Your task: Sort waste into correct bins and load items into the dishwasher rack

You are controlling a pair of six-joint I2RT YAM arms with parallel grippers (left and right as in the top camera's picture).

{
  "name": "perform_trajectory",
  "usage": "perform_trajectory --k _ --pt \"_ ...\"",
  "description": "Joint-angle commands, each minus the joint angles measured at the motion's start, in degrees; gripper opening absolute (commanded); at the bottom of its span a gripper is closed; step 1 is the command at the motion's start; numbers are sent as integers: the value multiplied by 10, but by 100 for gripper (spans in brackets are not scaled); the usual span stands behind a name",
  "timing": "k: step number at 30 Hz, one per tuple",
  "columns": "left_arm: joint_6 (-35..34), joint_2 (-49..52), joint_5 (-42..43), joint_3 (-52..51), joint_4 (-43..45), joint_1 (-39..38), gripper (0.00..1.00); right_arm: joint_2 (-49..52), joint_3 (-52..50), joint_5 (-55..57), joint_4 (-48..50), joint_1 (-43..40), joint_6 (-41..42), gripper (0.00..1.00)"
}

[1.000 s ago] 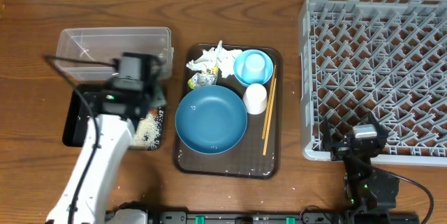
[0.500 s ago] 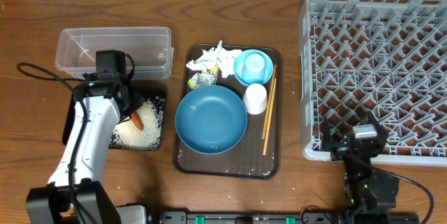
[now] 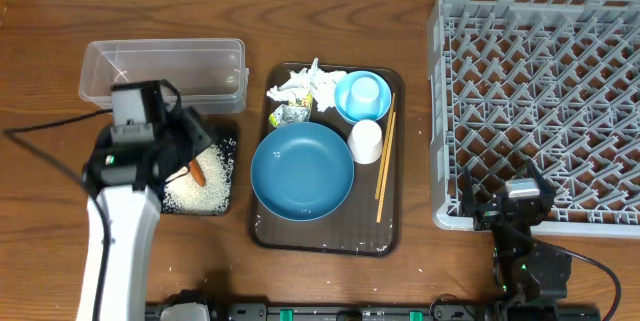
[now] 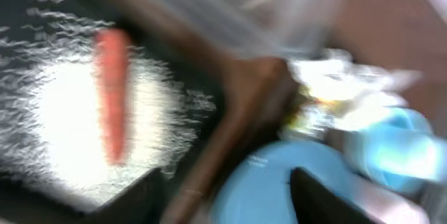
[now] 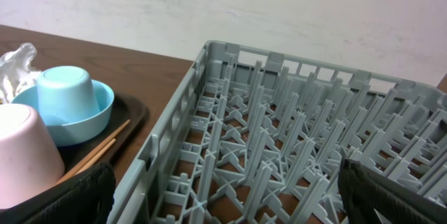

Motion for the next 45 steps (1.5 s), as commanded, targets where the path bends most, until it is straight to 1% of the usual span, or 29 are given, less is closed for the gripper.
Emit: perform_trajectory --k 1,5,10,13,18,19,20,21,25,31,34,37,39,43,45 --pt "12 -20 104 10 -1 -19 66 -1 -1 6 -2 8 -6 99" --pt "3 -20 104 10 -1 -45 79 -1 -1 6 -2 8 -6 99" --pt "-50 -13 104 10 -9 -73 81 -1 -1 6 -2 8 -6 99" --pt "-81 -10 104 10 -29 -89 81 -1 -1 6 -2 8 -6 99" --pt "-82 -6 104 10 -68 -122 82 -1 -1 6 -2 8 -6 99" --pt "-82 -5 104 10 -74 -129 83 -1 -1 6 -2 8 -6 99" --pt "-82 -5 104 10 -79 -133 88 -1 -1 6 -2 8 -6 99" --pt "-82 -5 104 10 -84 -137 89 -1 -1 6 -2 8 -6 99" --pt "-82 -5 104 10 -84 -137 92 -1 -1 6 -2 8 -6 99" --pt "-77 -5 135 10 -118 -144 93 -1 -1 6 -2 8 -6 99" --pt "-49 -5 143 10 -125 -160 93 -1 -1 6 -2 8 -6 99" --pt "-49 -5 148 10 -130 -184 93 -1 -1 6 -2 8 -6 99" --pt "-67 -5 157 10 -126 -200 93 -1 -1 6 -2 8 -6 99" --pt "-141 -5 160 10 -111 -222 93 -1 -1 6 -2 8 -6 99" --pt "-153 -5 176 10 -106 -229 93 -1 -1 6 -2 8 -6 99"
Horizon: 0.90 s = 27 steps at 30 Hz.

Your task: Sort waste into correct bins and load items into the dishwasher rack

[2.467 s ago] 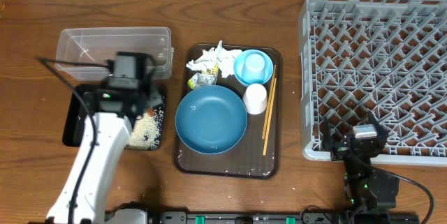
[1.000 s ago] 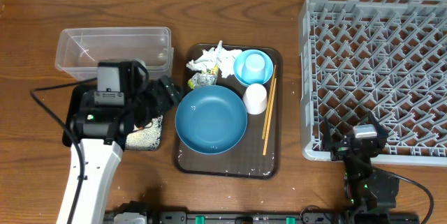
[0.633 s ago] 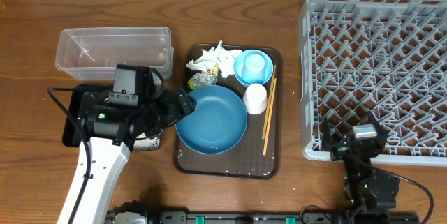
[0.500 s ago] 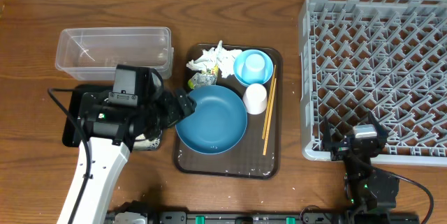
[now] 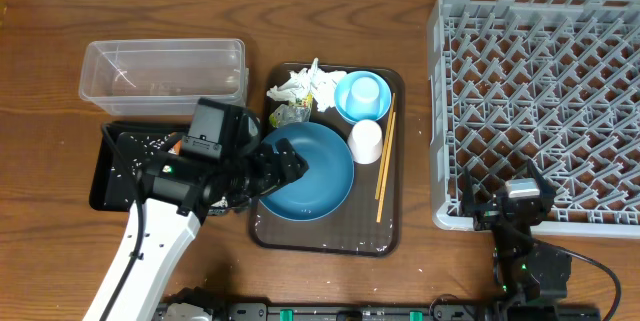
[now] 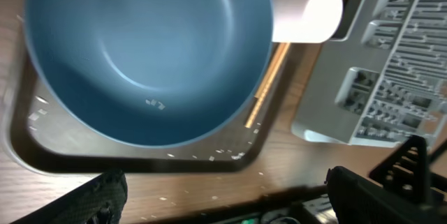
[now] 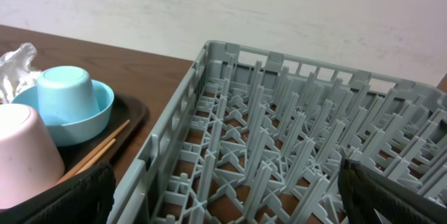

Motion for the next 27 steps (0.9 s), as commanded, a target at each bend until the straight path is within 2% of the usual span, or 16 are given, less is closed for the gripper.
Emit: perform_trajectory --k 1,21,27 --pt "-44 3 33 10 7 -12 93 -1 -1 6 -3 8 -6 99" --pt "-43 3 39 10 49 -68 92 -1 -1 6 -3 8 -6 99" --pt "18 3 31 10 64 -68 92 -1 -1 6 -3 8 -6 99"
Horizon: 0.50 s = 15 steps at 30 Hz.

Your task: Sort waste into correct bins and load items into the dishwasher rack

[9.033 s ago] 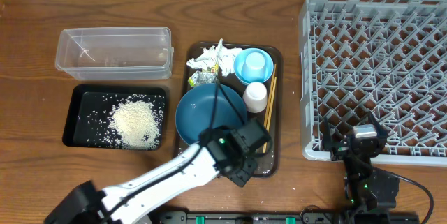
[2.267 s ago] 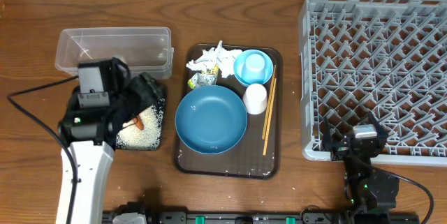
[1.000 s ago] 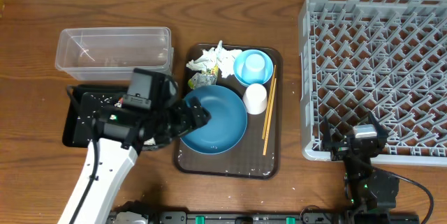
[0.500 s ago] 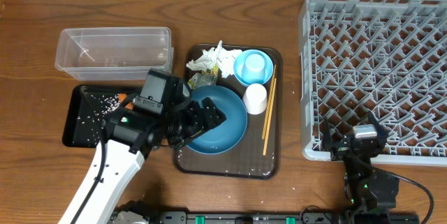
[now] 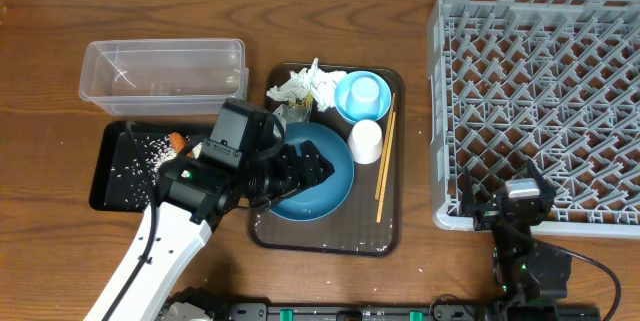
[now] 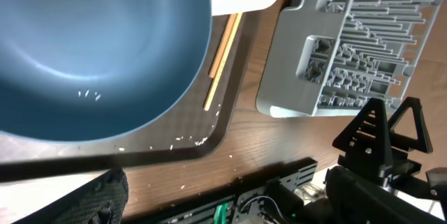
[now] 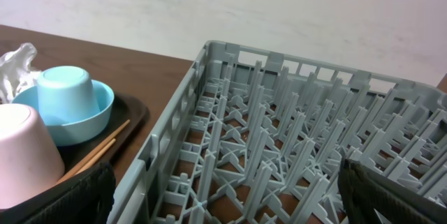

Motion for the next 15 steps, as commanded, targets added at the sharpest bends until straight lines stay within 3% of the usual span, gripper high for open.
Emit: perform_trajectory --k 1,8,15 --pt "42 3 -16 10 8 -2 92 -1 -1 6 -2 8 -6 99" --pt "12 28 -31 10 65 -2 92 -1 -1 6 -2 8 -6 99" --pt "0 76 -28 10 65 -2 92 -1 -1 6 -2 8 -6 99"
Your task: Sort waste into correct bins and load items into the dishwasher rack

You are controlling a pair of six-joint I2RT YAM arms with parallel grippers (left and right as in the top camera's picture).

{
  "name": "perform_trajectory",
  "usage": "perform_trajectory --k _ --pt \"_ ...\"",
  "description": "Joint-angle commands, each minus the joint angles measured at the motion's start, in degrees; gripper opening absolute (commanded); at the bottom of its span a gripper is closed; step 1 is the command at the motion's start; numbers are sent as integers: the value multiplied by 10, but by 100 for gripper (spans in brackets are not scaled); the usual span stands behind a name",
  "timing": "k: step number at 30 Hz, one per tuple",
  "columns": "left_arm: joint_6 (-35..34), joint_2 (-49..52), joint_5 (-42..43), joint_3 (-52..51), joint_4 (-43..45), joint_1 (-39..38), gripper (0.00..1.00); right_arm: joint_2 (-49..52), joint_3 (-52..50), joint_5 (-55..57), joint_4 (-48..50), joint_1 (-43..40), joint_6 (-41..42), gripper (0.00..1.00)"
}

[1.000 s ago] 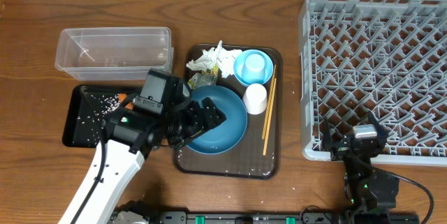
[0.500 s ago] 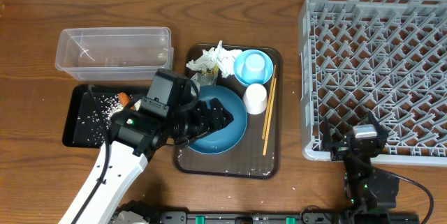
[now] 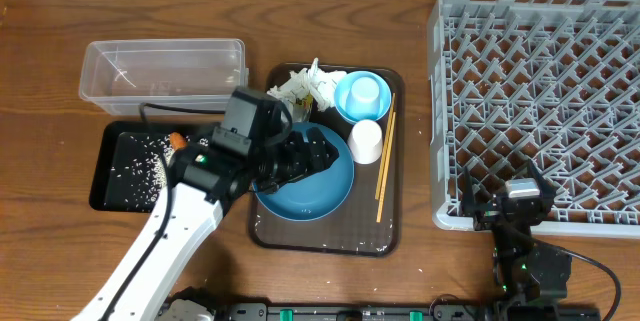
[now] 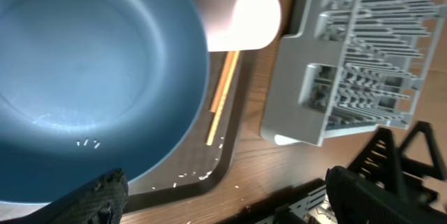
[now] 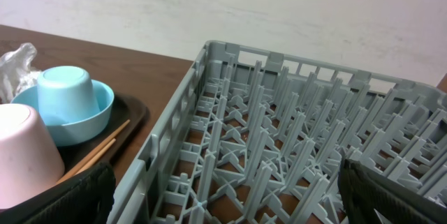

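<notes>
My left gripper (image 3: pixel 320 151) hangs open and empty over the right part of the blue plate (image 3: pixel 300 186) on the brown tray (image 3: pixel 322 243). In the left wrist view the blue plate (image 4: pixel 91 77) fills the left, with the pink cup (image 4: pixel 237 15) and the chopsticks (image 4: pixel 222 98) beside it. The left gripper (image 4: pixel 230 206) shows only its two dark fingertips (image 4: pixel 105 196). A blue cup sits upside down in a blue bowl (image 3: pixel 362 96), next to crumpled paper waste (image 3: pixel 305 86). My right gripper (image 5: pixel 223 206) rests open at the grey dishwasher rack's (image 3: pixel 540 101) near edge.
A clear plastic bin (image 3: pixel 165 76) stands at the back left. In front of it lies a black tray (image 3: pixel 125 166) with scattered rice and an orange sausage (image 3: pixel 176 140). The grey rack (image 5: pixel 279 133) fills the right side of the table.
My left gripper has shifted a little toward the far right of the blue plate, nearer the pink cup. It stays open. The right arm has not moved.
My left gripper was over the black tray with the rice and sausage. Then it was at the blue plate's left side, then over the plate's middle, and now it is over its right part by the pink cup. The right gripper stayed at the rack throughout.
</notes>
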Motion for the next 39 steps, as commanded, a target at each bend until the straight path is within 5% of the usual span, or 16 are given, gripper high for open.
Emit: perform_trajectory --k 1,39 --pt "-7 22 1 10 -3 -2 93 -1 -1 6 -3 8 -6 99" --pt "60 41 24 10 87 -102 92 -1 -1 6 -3 8 -6 99"
